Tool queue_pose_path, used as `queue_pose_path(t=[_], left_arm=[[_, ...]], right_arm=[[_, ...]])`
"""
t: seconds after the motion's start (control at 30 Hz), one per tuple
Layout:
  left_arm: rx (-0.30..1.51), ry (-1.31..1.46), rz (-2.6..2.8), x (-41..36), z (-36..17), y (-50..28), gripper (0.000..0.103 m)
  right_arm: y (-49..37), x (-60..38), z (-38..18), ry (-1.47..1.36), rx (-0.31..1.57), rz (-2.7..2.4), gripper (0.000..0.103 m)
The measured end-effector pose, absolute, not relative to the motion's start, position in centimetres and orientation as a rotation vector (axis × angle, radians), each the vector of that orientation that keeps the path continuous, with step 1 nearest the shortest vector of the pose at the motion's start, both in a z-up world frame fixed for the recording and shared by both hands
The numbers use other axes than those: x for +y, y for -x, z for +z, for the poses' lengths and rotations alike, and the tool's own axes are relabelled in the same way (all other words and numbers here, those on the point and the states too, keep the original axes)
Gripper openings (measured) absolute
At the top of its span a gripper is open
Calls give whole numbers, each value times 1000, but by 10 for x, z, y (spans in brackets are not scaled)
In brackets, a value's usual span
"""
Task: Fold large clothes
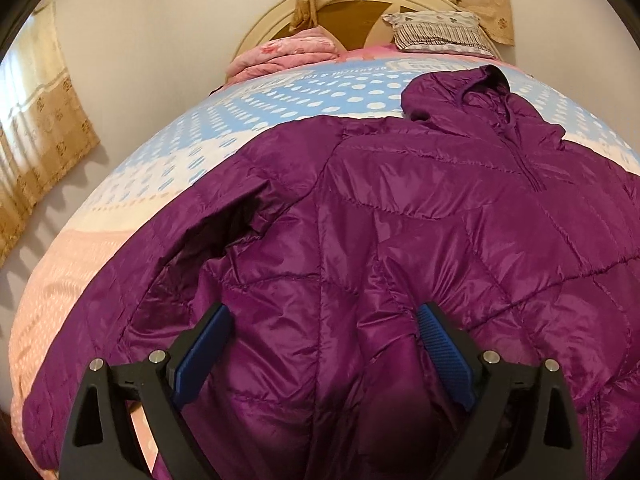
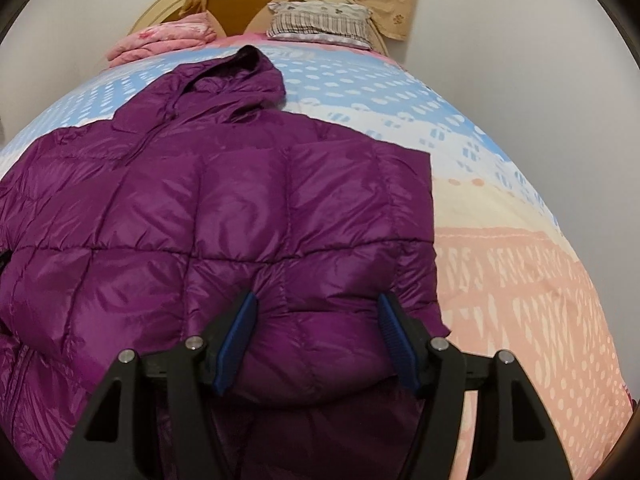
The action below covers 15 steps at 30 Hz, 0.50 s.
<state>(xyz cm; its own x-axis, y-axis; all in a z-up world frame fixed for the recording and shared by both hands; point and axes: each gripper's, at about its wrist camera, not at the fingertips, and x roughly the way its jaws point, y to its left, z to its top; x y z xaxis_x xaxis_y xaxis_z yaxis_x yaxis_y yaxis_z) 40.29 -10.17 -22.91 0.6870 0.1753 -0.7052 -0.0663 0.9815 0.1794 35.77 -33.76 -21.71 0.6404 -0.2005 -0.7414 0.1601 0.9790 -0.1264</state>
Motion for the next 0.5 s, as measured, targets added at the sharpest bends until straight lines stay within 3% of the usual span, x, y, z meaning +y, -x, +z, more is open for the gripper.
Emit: queue_pose_path(t=[0.2, 0.3, 0.33, 0.4, 0.5], left_arm=[[827, -156, 130, -106, -228, -410, 97], [792, -55, 119, -89, -200, -401, 97], [764, -28, 121, -84, -192, -396, 97], [732, -14, 123, -82, -184, -391, 97], [744, -127, 143, -96, -196, -396, 97]], right_arm=[[-362, -340, -217, 55, 870, -209, 68], [-349, -345, -194, -2, 848, -251, 69], [-341, -345, -182, -43, 807, -247, 70], [-330, -334, -165, -83, 757, -203, 85], [-333, -301, -159, -40, 750, -121, 86]])
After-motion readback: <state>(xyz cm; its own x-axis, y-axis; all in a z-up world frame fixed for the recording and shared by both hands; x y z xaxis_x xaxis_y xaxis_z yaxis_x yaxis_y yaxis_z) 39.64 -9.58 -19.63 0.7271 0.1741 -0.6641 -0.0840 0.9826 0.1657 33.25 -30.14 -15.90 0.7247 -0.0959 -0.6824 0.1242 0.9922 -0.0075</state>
